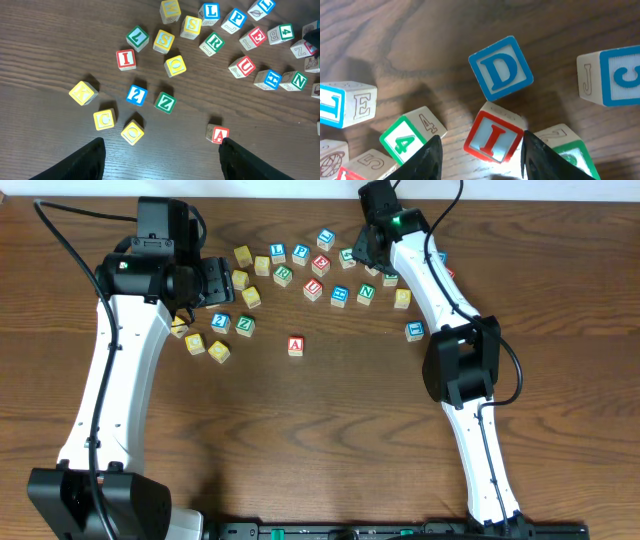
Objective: Spell out AI2
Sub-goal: 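Reach the right gripper to the red I block and grasp it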
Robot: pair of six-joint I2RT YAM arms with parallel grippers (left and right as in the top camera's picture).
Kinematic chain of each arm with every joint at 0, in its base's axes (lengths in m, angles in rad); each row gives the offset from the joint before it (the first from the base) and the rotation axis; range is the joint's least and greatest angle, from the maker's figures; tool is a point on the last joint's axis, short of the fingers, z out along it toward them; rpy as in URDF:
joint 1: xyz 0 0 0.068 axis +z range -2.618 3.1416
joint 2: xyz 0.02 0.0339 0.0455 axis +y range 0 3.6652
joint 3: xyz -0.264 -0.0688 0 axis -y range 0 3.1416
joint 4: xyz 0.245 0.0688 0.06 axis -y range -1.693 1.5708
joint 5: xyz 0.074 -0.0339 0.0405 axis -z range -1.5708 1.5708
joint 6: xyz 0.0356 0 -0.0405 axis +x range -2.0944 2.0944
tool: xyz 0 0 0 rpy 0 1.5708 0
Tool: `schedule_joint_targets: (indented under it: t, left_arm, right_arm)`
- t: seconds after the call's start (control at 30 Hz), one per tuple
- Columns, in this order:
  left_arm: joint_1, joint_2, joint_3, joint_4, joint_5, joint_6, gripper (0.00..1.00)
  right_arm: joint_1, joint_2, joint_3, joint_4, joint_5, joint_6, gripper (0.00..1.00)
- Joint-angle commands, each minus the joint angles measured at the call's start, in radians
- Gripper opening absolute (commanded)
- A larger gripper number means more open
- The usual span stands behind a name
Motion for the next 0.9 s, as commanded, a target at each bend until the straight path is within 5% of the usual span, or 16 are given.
schedule_joint_targets:
  t: [0.0, 0.53, 0.87]
  left_arm:
    - [-0.001, 0.013, -0.005, 0.001, -0.006, 0.009, 0.72]
    - [-0.001, 0.013, -0.005, 0.009, -0.006, 0.009, 0.72]
    - [-0.001, 0.013, -0.005, 0.020, -0.006, 0.010, 0.72]
  right_arm:
    - [0.000, 0.024, 0.009, 0.018, 0.026, 0.013, 0.46]
    - [-0.010, 0.056, 0.008, 0.034, 0.026, 0.014, 0.33]
    - [-0.014, 0.071, 0.008, 0.035, 0.057, -0.168, 0.33]
